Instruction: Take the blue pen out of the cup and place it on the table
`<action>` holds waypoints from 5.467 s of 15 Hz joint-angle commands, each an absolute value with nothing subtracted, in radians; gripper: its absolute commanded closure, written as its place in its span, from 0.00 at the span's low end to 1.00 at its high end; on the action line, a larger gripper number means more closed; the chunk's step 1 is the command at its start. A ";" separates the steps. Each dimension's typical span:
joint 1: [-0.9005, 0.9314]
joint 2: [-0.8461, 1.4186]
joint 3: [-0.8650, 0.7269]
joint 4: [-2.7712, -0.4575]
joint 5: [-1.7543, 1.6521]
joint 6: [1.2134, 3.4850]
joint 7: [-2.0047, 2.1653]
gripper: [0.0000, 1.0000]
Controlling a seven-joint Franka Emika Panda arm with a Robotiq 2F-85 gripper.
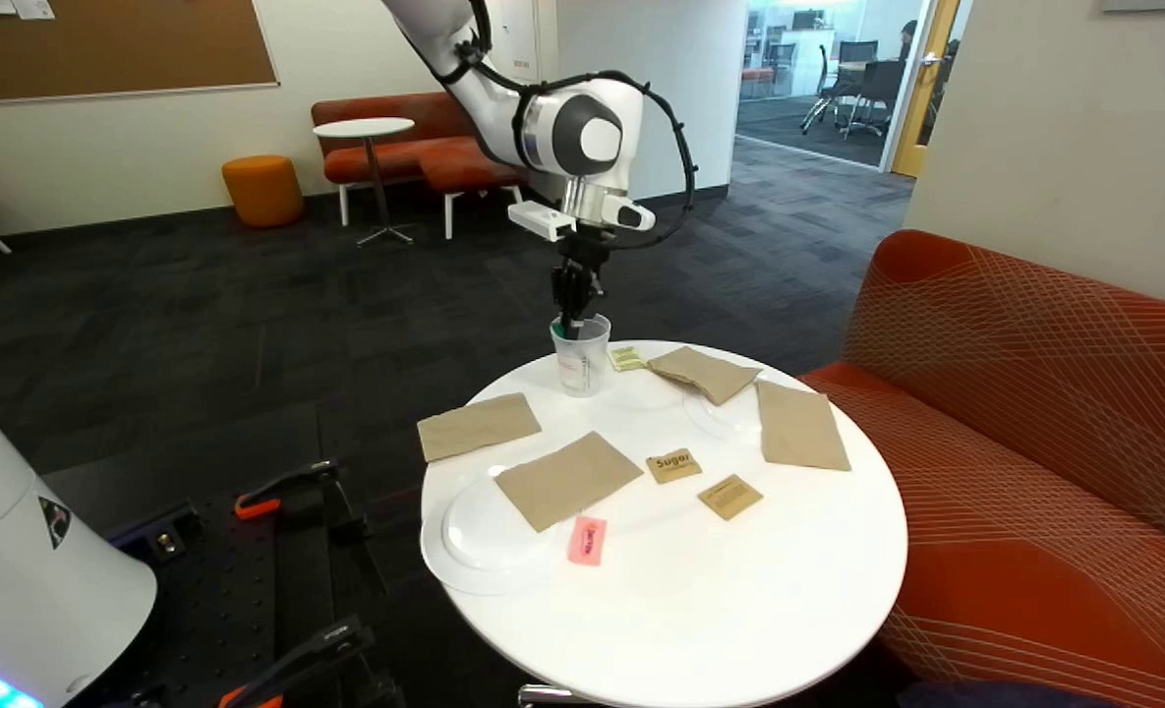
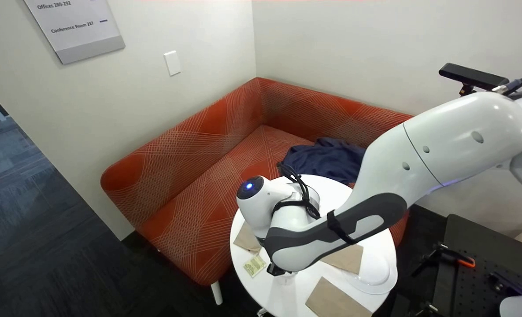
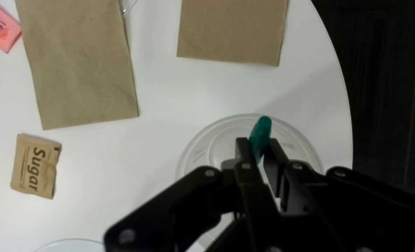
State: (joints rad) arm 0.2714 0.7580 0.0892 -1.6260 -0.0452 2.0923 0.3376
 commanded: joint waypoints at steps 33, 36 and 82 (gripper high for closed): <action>0.160 0.319 0.018 -1.883 -0.136 2.205 0.385 0.96; 0.155 0.321 0.017 -1.945 -0.128 2.277 0.383 0.96; 0.314 0.511 -0.134 -2.081 -0.146 2.654 0.550 0.00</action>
